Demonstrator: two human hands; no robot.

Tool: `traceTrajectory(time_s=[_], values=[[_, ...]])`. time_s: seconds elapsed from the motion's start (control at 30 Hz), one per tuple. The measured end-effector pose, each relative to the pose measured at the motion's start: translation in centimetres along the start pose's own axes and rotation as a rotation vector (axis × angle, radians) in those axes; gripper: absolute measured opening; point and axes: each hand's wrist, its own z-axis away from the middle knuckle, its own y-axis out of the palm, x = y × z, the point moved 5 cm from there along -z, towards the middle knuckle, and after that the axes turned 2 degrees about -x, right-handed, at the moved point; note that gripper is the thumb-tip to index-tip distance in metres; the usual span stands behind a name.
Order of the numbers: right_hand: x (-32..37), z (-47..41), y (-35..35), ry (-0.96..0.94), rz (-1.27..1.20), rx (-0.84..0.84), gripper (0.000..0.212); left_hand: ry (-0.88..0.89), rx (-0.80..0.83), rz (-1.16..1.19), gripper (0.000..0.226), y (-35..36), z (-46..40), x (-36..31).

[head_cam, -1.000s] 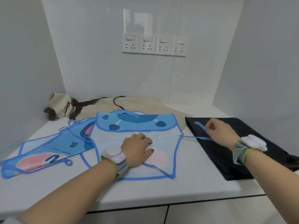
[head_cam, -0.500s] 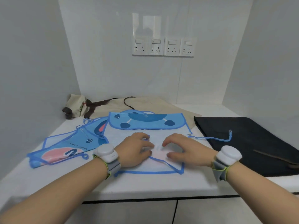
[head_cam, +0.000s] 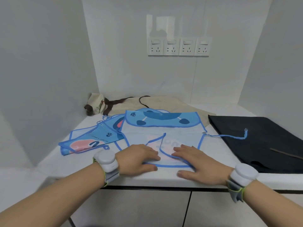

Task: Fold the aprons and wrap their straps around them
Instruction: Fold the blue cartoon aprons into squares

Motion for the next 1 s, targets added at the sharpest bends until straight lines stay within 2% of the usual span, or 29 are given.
traceTrajectory(time_s=[0.13,0.23,0.3,0.4,0.53,0.6,0.7,0.8,0.87,0.9,0.93,1.0], values=[[0.2,0.1,-0.7,0.025,-0.057,-0.073,0.063,0.047,-0.038,-0.131,0.027,-0.7,-0.8,-0.8],[0.4,0.1,-1.4,0.064,-0.09,-0.115,0.057,0.028,-0.146,-0.155,0.021,-1.4,-1.1,-1.2],[0.3,0.1,-1.8,0.079,-0.074,-0.145,0.049,-0.025,-0.286,-0.072,0.015,-2.5,-1.3,-1.0],[-0.6,0.1,-3.0,0.147,-0.115,-0.271,0.027,-0.097,-0.45,0.114,0.008,-4.6,-1.2,-0.5],[-2.3,0.6,-6.4,0.247,-0.36,-0.477,0.003,-0.123,-0.48,0.276,0.007,-7.5,-1.4,-0.3],[-2.6,0.7,-8.2,0.252,-0.446,-0.519,0.007,-0.13,-0.467,0.319,0.017,-9.1,-1.7,0.1],[-3.1,0.1,-9.9,0.297,-0.503,-0.569,0.007,-0.222,-0.474,0.399,0.046,-10.5,-2.2,2.3],[-4.4,-1.4,-10.5,0.395,-0.594,-0.591,0.01,-0.387,-0.416,0.672,0.058,-9.0,-2.6,5.6],[-5.7,-2.9,-10.7,0.451,-0.69,-0.608,0.013,-0.467,-0.347,0.785,0.056,-7.3,-3.0,7.5],[-6.2,-3.6,-10.8,0.472,-0.727,-0.614,0.01,-0.498,-0.331,0.77,0.046,-6.7,-3.2,8.1],[-7.0,-4.5,-11.0,0.505,-0.745,-0.619,0.011,-0.527,-0.343,0.738,0.034,-6.2,-3.5,8.6],[-8.4,-6.1,-10.9,0.598,-0.729,-0.588,0.025,-0.586,-0.427,0.715,0.019,-5.8,-4.2,9.2]])
